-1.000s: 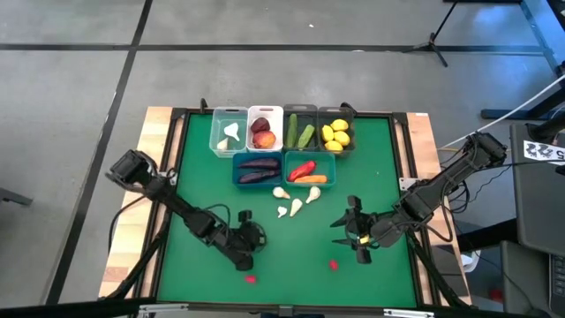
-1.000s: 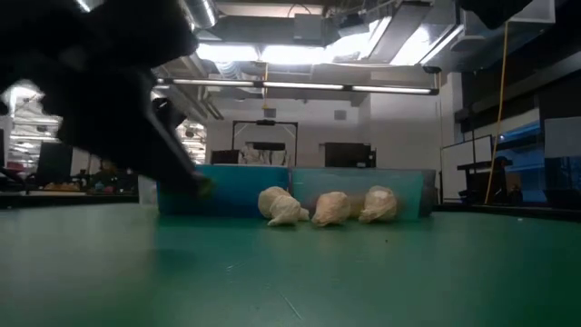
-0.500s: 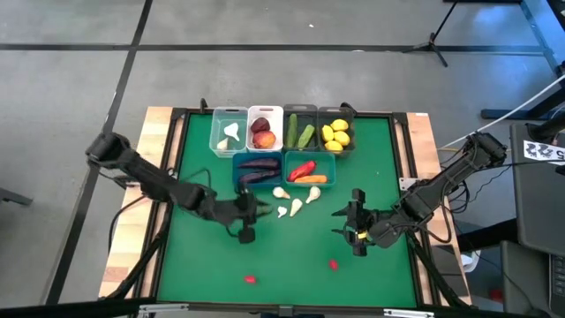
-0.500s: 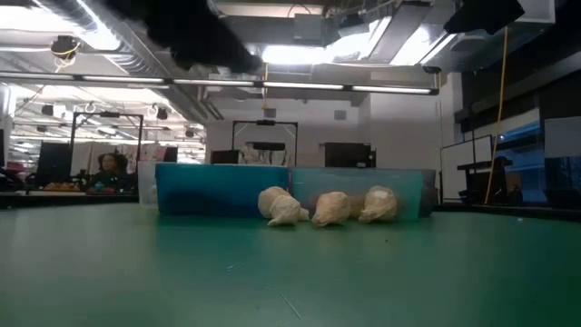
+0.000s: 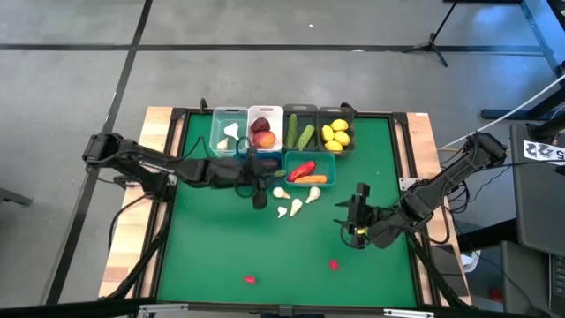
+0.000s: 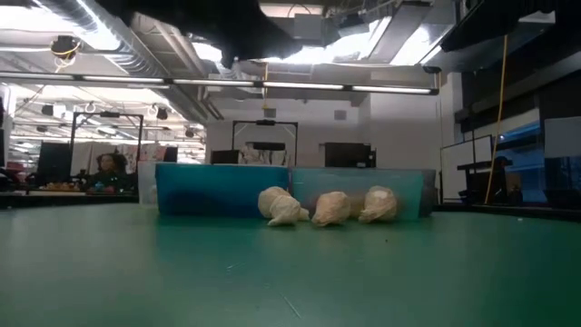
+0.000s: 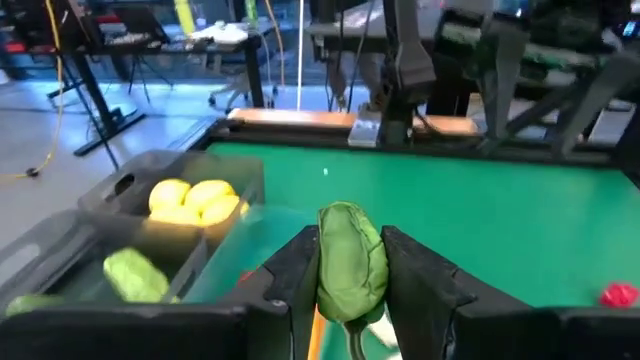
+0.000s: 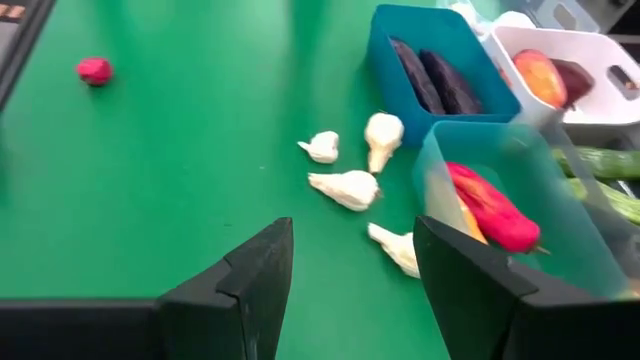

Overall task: Sort produce into baskets
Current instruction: Put the green chili pepper into the light blue bin

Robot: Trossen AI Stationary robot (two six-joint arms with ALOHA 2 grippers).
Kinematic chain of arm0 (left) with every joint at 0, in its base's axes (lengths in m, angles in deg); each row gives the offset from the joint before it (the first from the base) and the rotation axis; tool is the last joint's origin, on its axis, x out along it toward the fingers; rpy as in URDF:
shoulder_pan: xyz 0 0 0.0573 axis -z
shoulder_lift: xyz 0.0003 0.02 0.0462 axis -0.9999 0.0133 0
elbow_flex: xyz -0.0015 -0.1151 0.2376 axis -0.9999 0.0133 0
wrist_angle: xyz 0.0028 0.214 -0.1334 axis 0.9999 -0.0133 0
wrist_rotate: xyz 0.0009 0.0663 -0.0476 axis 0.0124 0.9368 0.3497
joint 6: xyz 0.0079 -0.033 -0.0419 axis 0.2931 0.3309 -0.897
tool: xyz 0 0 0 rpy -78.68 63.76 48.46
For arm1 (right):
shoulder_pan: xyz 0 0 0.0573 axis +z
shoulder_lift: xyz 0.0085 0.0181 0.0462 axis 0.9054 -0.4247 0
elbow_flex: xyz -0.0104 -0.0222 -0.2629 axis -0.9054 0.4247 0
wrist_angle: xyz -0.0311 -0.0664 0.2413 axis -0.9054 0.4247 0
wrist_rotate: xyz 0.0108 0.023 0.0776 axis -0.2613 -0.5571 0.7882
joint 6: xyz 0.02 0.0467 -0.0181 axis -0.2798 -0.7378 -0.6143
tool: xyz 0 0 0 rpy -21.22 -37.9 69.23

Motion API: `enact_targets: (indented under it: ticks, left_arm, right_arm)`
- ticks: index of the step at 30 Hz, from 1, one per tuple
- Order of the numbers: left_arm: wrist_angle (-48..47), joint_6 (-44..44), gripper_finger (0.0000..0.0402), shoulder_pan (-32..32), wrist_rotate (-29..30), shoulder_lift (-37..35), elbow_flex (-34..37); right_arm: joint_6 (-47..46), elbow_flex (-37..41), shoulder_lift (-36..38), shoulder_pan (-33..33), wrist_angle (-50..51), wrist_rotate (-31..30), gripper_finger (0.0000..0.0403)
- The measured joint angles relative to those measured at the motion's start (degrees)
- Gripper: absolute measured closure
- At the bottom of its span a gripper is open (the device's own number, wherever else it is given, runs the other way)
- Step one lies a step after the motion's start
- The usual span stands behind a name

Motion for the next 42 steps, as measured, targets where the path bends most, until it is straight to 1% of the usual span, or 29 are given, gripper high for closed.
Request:
enact_targets:
  ticks: [7, 9, 11, 17, 20, 22, 24, 28, 32, 36, 42]
  left_arm:
    - [8.42, 0.51, 0.0300, -6.94, -8.02, 6.03, -0.02]
    - [11.63, 0.49, 0.0300, -8.44, -9.43, 8.23, -0.02]
    - [14.48, 0.07, 0.0300, -9.90, -9.97, 10.49, -0.04]
    - [16.49, -4.98, 0.0299, -14.11, -9.97, 16.26, -0.04]
    - [16.26, -7.04, 0.0299, -15.35, -10.14, 19.12, -1.28]
    - [16.22, -7.99, 0.0299, -15.67, -12.04, 21.00, -2.57]
    - [16.05, -8.15, 0.0299, -15.67, -13.77, 22.78, -4.28]
    - [15.26, -6.50, 0.0299, -14.96, -13.84, 25.25, -6.83]
    - [12.44, -0.47, 0.0299, -14.20, -13.59, 25.54, -7.87]
    - [11.19, 0.48, 0.0299, -14.28, -13.75, 25.54, -7.91]
    - [6.97, 3.96, 0.0299, -14.60, -17.36, 25.54, -7.91]
  right_arm:
    - [-1.46, 0.00, 0.00, -3.52, 2.85, -0.23, 0.0194]
    - [-1.46, 0.00, 0.00, -4.57, 3.08, -0.16, 0.0194]
    - [-1.47, 0.00, 0.00, -5.50, 3.11, 0.16, 0.0194]
    - [-1.47, 0.00, 0.00, -6.70, 3.38, 0.67, 0.0194]
    - [-1.46, 0.00, 0.00, -6.70, 3.36, 0.69, 0.0194]
    - [-1.46, 0.00, 0.00, -6.70, 3.33, 0.68, 0.0194]
    - [-1.46, 0.00, 0.00, -6.70, 3.35, 0.67, 0.0194]
    - [-1.46, 0.00, 0.00, -6.61, 3.36, 0.69, 0.0194]
    - [-1.46, 0.00, 0.00, -6.61, 3.43, 2.07, 0.0194]
    - [-1.46, 0.00, 0.00, -6.61, 3.53, 2.20, 0.0194]
    - [-1.46, 0.00, 0.00, -6.61, 3.51, 2.20, 0.0194]
